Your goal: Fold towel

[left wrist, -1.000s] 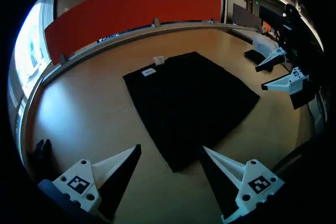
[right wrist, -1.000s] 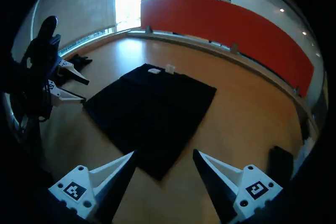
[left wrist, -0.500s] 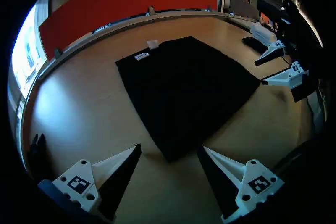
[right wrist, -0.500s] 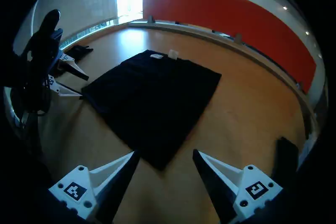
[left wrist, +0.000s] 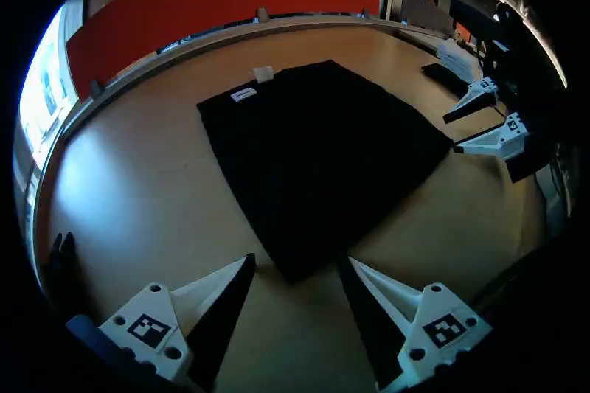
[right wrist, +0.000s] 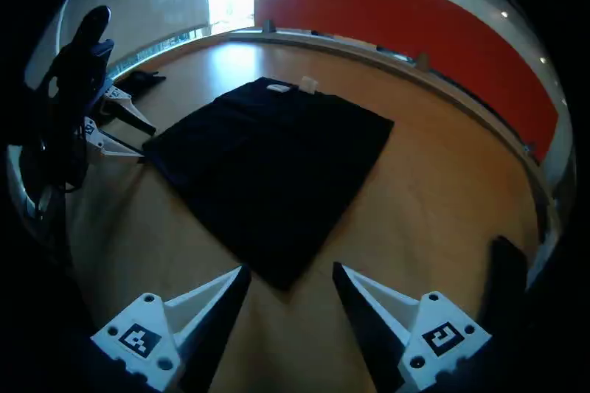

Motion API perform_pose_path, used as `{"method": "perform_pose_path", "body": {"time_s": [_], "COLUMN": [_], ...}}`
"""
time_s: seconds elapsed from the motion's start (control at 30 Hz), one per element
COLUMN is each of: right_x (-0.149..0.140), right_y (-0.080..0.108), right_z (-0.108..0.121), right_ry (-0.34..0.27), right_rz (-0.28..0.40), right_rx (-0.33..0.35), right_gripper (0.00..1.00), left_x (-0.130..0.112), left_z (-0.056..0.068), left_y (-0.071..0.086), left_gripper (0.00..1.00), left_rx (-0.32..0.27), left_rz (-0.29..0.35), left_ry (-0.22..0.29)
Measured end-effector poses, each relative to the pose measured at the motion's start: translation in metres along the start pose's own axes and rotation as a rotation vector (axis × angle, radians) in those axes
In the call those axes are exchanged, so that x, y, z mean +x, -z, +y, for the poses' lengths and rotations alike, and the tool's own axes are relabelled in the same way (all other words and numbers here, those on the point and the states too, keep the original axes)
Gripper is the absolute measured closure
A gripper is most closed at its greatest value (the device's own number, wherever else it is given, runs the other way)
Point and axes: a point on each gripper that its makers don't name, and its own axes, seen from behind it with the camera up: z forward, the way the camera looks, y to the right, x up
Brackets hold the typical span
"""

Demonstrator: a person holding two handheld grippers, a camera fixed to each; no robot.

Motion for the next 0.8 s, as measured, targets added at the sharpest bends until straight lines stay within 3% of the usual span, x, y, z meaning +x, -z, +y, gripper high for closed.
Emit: {"method": "perform_pose_path", "body": {"time_s": [0.23, 0.73, 0.8], "right_x": [-0.0046, -0.0090, -0.0086], "right_y": [-0.0008, -0.0026, -0.0026], "right_z": [-0.0006, -0.0036, -0.0045], "right_ry": [0.005, 0.005, 0.006], "right_rz": [-0.013, -0.022, -0.023], "right_rx": [0.011, 0.019, 0.024], "right_gripper": [0.35, 0.43, 0.46], "left_x": [0.0001, -0.0005, -0.0006], "left_z": [0.0022, 0.0027, 0.0032], "left_y": [0.0005, 0.0009, 0.0009], "left_gripper": [0.33, 0.37, 0.42], "left_rx": [-0.002, -0.002, -0.003], "left_rz": [0.000, -0.007, -0.008], "left_ry": [-0.004, -0.005, -0.006]}}
